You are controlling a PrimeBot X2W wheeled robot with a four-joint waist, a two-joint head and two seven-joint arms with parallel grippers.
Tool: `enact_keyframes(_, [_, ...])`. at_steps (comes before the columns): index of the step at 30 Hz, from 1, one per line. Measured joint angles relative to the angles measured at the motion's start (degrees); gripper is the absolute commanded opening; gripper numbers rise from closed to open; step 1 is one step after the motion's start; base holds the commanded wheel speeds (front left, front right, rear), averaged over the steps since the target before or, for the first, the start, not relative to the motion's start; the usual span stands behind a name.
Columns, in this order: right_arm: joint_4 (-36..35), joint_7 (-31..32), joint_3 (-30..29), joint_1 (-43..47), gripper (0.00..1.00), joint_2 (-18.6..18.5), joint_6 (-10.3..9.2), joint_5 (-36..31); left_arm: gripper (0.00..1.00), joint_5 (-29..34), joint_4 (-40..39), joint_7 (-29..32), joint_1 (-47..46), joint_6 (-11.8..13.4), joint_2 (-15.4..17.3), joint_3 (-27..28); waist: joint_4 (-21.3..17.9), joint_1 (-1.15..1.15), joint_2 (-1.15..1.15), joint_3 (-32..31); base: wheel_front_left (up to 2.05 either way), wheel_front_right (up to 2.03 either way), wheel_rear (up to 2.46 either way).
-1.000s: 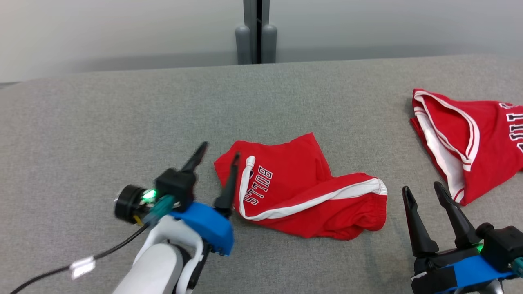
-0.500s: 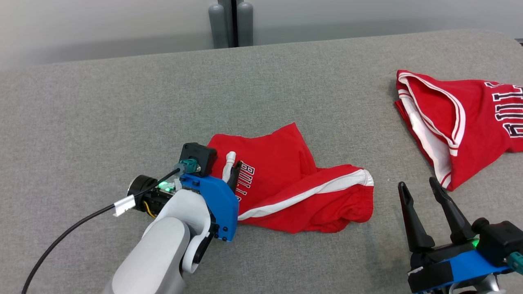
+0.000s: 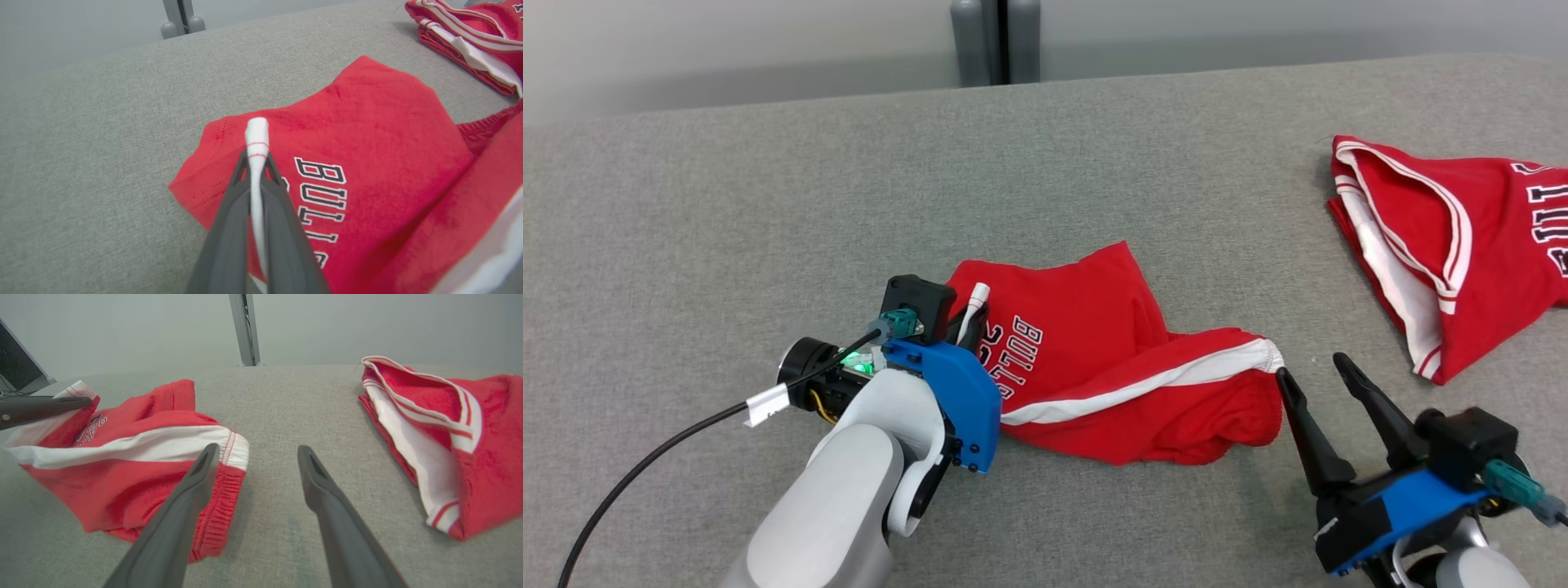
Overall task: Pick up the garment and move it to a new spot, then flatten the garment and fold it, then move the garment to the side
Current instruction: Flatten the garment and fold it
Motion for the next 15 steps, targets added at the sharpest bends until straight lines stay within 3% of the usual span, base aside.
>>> enact_keyframes(9, [6.97, 2.40, 6.30, -6.61, 1.00, -2.80, -0.01, 5.10, 0.00, 0.30, -1.10, -1.71, 0.23, 0.05, -0.12, -0.87, 2.09, 0.00, -0.01, 1.00, 0.00, 0.00, 0.00])
enact_keyframes(11, [7.37, 2.46, 7.09, -7.50, 0.26, -3.32, -0.01, 5.99, 0.00, 0.30, -1.53, -2.53, 0.24, 0.07, -0.12, -0.92, 2.41, 0.00, 0.00, 1.19, 0.00, 0.00, 0.00])
enact_keyframes(12, [7.42, 2.33, 7.34, -7.88, 0.00, -3.53, -0.01, 6.26, 0.00, 0.31, -1.72, -2.82, 0.24, 0.08, -0.12, -0.91, 2.53, 0.00, -0.01, 1.26, 0.00, 0.00, 0.00])
enact_keyframes(15, [6.93, 0.83, 7.46, -8.31, 0.00, -4.36, 0.00, 6.27, 0.00, 0.56, -3.02, -5.60, 0.31, 0.57, -0.05, -0.47, 2.76, 0.00, 0.00, 1.34, 0.00, 0.00, 0.00])
